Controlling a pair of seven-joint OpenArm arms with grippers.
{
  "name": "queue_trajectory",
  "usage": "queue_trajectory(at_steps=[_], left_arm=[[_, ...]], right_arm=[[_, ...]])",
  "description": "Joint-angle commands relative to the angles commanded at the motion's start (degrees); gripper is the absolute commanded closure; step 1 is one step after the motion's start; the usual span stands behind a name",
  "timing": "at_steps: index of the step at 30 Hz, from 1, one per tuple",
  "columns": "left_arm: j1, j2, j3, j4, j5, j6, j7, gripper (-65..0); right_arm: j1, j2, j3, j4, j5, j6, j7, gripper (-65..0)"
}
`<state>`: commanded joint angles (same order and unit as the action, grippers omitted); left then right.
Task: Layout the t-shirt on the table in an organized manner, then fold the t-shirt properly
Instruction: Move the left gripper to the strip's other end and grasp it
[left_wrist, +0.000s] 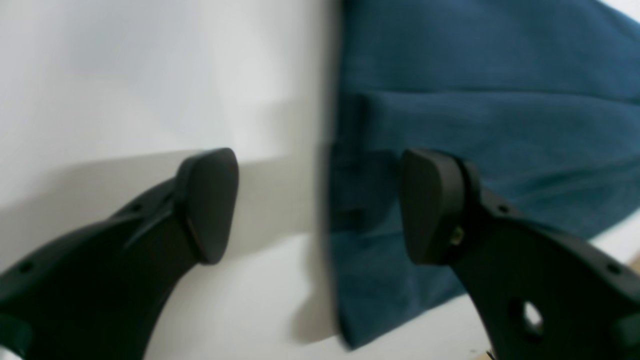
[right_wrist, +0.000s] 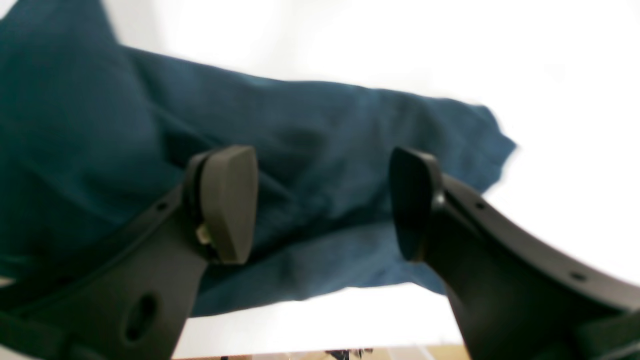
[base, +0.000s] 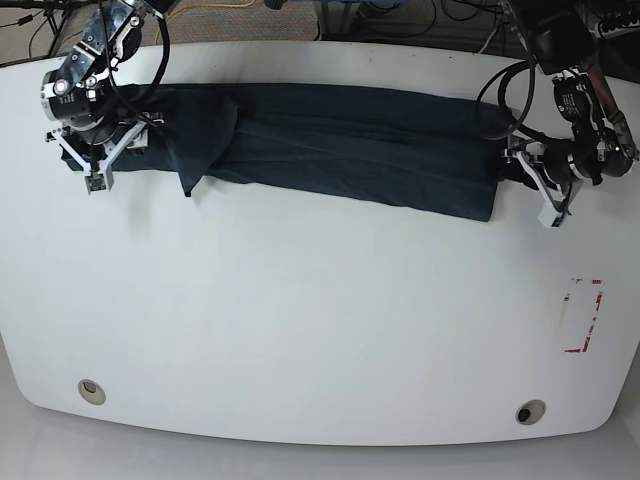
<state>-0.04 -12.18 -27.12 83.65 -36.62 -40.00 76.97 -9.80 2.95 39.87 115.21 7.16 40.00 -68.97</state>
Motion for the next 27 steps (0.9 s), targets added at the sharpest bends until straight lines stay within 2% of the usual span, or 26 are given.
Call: queue_trajectory(at_steps=[6,8,10,14,16,19,24,27], left_arm=[[0.18,0.53,2.37,-0.44,0.09,0.00,0.00,-46.8],[0.70,0.79,3.25,-0.44,0.09,0.00,0.00,-43.6],[0.97,0.88,4.04,-0.44,0.09,0.00,0.00,-38.8],[1.32,0.88,7.30,-0.44,0.18,0.00,-0.09,-24.6],[1.32,0.79,9.14,-0.44,0.18,0.00,-0.09,-14.0],[1.32,0.79,9.58,0.00,0.18,0.00,-0.09,-6.4],[1.14,0.70,9.49,0.09,0.18,0.00,-0.18,-5.3],[0.97,-0.62,8.53,0.09,0.09,0.00,-0.18,-4.2]], right_arm=[[0.00,0.09,0.09,0.00,-0.26,0.00,0.00,-40.0],[0.00,0.26,0.09,0.00,-0.26,0.00,0.00,-40.0],[0.00,0.26,0.09,0.00,-0.26,0.00,0.00,-40.0],[0.00,0.35,0.09,0.00,-0.26,0.00,0.09,-40.0],[0.00,0.35,0.09,0.00,-0.35,0.00,0.09,-40.0],[0.00,0.70,0.09,-0.09,-0.44,0.00,0.18,-40.0],[0.00,2.46,0.26,-1.67,-0.44,0.00,0.35,-40.0],[0.00,3.34,2.37,-4.04,-0.35,0.00,2.64,-40.0]])
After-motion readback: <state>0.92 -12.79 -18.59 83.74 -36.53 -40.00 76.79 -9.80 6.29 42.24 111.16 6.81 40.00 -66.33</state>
